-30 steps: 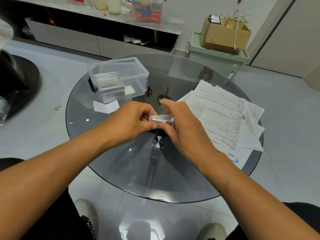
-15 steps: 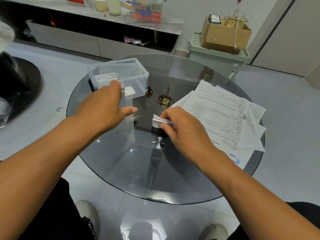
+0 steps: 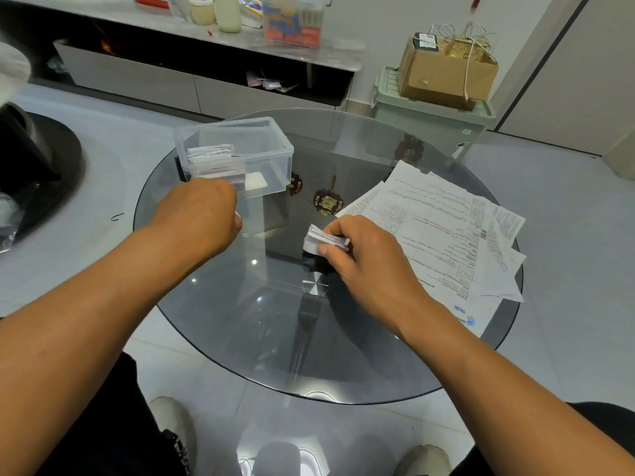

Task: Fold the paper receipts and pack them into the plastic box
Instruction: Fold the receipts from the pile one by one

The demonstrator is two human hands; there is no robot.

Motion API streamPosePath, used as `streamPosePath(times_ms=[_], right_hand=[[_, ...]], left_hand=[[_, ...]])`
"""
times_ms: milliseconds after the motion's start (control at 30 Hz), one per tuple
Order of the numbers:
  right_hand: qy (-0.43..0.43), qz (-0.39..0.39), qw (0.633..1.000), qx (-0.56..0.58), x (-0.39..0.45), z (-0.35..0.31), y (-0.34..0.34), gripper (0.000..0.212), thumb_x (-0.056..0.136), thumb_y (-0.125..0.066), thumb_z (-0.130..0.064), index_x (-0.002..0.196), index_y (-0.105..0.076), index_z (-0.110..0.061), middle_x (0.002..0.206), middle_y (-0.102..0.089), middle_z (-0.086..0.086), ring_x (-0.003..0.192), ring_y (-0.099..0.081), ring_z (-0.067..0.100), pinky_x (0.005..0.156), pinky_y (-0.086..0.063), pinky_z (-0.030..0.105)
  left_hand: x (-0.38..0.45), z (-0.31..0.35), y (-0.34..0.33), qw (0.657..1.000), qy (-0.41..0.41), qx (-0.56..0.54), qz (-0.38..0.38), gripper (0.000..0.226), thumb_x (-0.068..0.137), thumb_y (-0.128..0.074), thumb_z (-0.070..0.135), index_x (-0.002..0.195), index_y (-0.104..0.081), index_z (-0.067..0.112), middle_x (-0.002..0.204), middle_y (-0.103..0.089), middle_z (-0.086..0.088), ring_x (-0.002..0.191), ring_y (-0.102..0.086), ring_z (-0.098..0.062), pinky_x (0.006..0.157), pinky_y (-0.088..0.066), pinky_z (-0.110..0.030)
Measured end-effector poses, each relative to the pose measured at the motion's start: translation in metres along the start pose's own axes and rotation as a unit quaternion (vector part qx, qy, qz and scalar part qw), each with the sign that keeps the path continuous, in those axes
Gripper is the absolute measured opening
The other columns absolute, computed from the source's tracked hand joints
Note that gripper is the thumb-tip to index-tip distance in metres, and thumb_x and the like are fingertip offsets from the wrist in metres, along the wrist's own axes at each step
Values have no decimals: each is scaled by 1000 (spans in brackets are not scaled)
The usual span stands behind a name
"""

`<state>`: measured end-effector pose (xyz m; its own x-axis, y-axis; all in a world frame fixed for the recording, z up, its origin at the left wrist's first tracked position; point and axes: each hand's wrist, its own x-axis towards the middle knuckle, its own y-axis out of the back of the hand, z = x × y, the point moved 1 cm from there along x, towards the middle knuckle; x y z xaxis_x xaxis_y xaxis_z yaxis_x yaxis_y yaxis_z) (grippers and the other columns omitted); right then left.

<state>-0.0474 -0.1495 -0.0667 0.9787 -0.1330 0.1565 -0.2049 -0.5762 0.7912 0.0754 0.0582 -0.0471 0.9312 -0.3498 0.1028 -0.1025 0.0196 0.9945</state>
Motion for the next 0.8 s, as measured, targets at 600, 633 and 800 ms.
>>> streamPosePath(times_ms=[600,633,800], right_hand=[[-17,9,1000,24,5,1,-3,5,100,-65,-35,105,-64,-33,98,-60,-19,87,-59,10,80,-56,38],[-17,11,1000,23,5,1,-3,6,100,-65,-35,105,-64,-32,99,-60,-19,87,-59,10,80,-56,37],[-24,0,999,27,5,2,-6,9,100,-65,-36,108,-64,-34,100,-58,-20,88,-60,10,81,-58,37]], left_hand=[[-20,21,10,981,-18,-187,-43,56,76,-79,61,118,-57,32,111,-58,10,98,-61,-18,75,-49,-35],[-20,19,10,992,7,-123,-41,64,74,-73,71,119,-54,29,113,-59,7,101,-60,-22,74,-48,-37],[-17,17,0,973,21,-214,-86,41,83,-81,43,109,-55,25,100,-66,1,90,-62,-24,72,-49,-36]])
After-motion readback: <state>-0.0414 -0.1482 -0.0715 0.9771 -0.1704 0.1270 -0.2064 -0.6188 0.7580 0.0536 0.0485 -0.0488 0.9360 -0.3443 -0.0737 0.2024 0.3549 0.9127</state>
